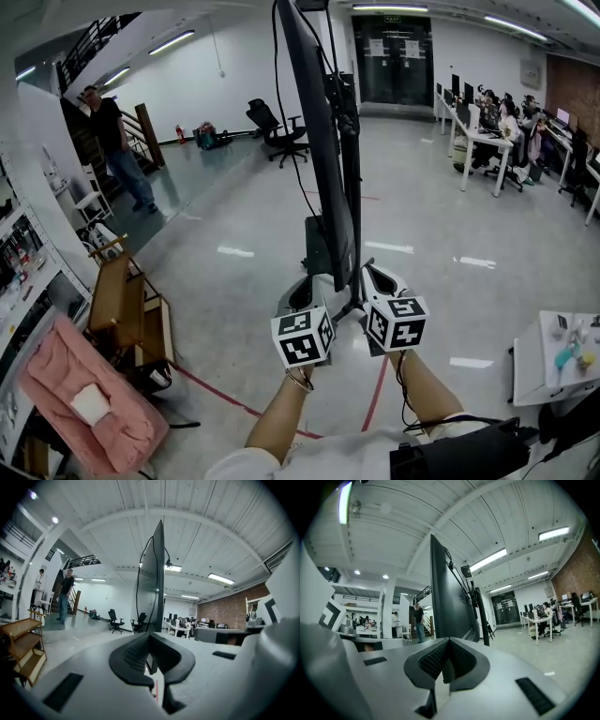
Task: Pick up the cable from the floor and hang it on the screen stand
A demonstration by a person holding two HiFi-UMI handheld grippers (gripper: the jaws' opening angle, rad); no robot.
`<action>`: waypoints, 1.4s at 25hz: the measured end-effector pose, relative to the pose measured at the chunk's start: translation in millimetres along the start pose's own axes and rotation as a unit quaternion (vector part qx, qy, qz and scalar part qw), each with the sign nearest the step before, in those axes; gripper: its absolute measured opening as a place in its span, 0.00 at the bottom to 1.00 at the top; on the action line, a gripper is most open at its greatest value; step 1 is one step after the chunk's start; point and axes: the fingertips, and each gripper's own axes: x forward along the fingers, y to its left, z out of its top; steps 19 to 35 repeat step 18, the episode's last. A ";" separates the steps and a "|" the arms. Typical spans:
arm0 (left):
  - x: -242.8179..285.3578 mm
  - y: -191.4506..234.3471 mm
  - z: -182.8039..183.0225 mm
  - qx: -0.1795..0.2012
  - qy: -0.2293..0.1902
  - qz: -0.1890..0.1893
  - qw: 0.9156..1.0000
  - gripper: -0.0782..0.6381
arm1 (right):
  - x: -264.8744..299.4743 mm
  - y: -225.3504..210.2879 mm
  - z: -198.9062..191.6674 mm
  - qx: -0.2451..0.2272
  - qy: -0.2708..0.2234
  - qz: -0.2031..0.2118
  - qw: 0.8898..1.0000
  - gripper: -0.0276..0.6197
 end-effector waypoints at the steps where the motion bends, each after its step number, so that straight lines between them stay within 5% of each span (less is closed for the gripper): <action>1: 0.4 2.1 -0.7 -0.001 0.000 0.004 1.000 0.11 | 1.6 0.7 -0.9 0.000 0.000 0.002 1.000 0.07; 35: 21.0 -8.4 -3.1 -0.012 0.002 0.008 1.000 0.11 | 8.1 -19.3 3.2 -0.002 -0.001 -0.002 1.000 0.07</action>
